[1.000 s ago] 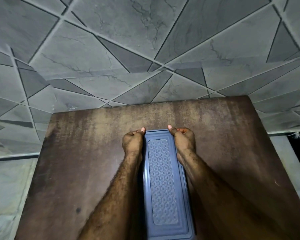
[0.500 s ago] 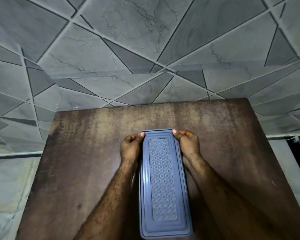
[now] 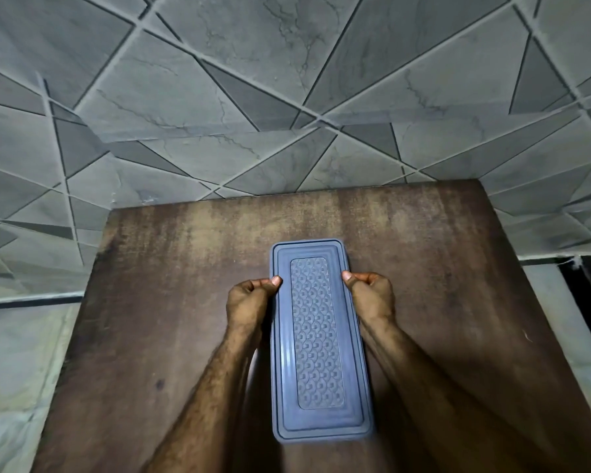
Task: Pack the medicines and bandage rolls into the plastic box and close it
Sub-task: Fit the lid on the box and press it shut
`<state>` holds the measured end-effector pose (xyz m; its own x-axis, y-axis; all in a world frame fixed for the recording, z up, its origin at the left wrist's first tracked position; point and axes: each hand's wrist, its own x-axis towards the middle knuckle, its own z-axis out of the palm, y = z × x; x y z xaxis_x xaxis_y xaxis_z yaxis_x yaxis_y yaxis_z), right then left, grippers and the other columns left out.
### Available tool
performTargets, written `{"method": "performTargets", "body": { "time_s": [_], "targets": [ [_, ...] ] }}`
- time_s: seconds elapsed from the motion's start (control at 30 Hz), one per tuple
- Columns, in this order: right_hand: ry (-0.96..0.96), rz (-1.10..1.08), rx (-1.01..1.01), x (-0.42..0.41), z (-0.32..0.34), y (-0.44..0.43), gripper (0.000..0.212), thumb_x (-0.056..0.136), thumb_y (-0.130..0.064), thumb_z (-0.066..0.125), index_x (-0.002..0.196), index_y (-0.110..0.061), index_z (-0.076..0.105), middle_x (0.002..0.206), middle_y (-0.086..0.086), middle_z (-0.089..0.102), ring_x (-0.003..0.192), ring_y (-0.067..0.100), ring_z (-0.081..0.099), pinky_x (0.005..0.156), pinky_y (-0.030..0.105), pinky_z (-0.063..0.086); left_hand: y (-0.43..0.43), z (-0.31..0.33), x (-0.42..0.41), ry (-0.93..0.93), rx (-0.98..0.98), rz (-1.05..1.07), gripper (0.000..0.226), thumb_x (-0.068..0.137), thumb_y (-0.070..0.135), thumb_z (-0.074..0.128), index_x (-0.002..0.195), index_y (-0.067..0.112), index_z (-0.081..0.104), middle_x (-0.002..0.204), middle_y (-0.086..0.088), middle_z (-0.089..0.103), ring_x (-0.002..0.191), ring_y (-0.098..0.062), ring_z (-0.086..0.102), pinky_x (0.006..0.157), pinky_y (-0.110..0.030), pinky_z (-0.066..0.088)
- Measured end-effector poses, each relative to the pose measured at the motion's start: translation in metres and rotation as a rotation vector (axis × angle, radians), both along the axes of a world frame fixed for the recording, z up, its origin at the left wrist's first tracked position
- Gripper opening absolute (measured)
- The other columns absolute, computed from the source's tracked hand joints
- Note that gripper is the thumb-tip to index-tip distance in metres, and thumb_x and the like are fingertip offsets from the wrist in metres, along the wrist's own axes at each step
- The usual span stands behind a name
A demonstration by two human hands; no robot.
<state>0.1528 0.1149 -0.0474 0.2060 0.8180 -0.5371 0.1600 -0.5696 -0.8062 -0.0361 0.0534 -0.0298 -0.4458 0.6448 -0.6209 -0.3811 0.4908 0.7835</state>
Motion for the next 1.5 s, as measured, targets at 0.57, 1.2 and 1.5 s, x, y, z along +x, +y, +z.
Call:
{"method": "performTargets", "body": {
  "time_s": [0.57,1.2,1.5],
  "targets": [
    [0.072,0.066,-0.098,0.033,0.014,-0.078,0.024,0.062,-0.044,0.078,0.072,-0.023,0.072,0.069,0.0,0.074,0.069,0.02,0.065,0.073,0.041,0.054,-0.074,-0.001,0.011,0.024,-0.087,-0.116,0.021,0.08,0.018,0.077,0.091,0.002,0.072,0.08,-0.019,0.073,0.067,-0.026,0.065,0.068,-0.037,0.055],
    [0.13,0.134,-0.142,0.065,0.023,-0.155,0.009,0.081,-0.015,0.075,0.083,-0.009,0.068,0.07,0.005,0.068,0.067,0.019,0.061,0.067,0.036,0.053,-0.153,0.005,0.025,-0.101,-0.159,-0.21,0.026,0.077,0.011,0.078,0.098,0.004,0.064,0.081,-0.012,0.067,0.063,-0.021,0.058,0.061,-0.029,0.052],
    [0.075,0.087,-0.111,0.061,0.02,-0.154,0.017,0.073,-0.024,0.079,0.079,-0.011,0.069,0.077,0.012,0.072,0.067,0.021,0.064,0.069,0.04,0.054,-0.156,0.004,0.03,-0.04,-0.091,-0.17,0.035,0.07,0.015,0.084,0.096,-0.001,0.067,0.088,-0.024,0.072,0.07,-0.027,0.066,0.07,-0.04,0.057]
  ]
}}
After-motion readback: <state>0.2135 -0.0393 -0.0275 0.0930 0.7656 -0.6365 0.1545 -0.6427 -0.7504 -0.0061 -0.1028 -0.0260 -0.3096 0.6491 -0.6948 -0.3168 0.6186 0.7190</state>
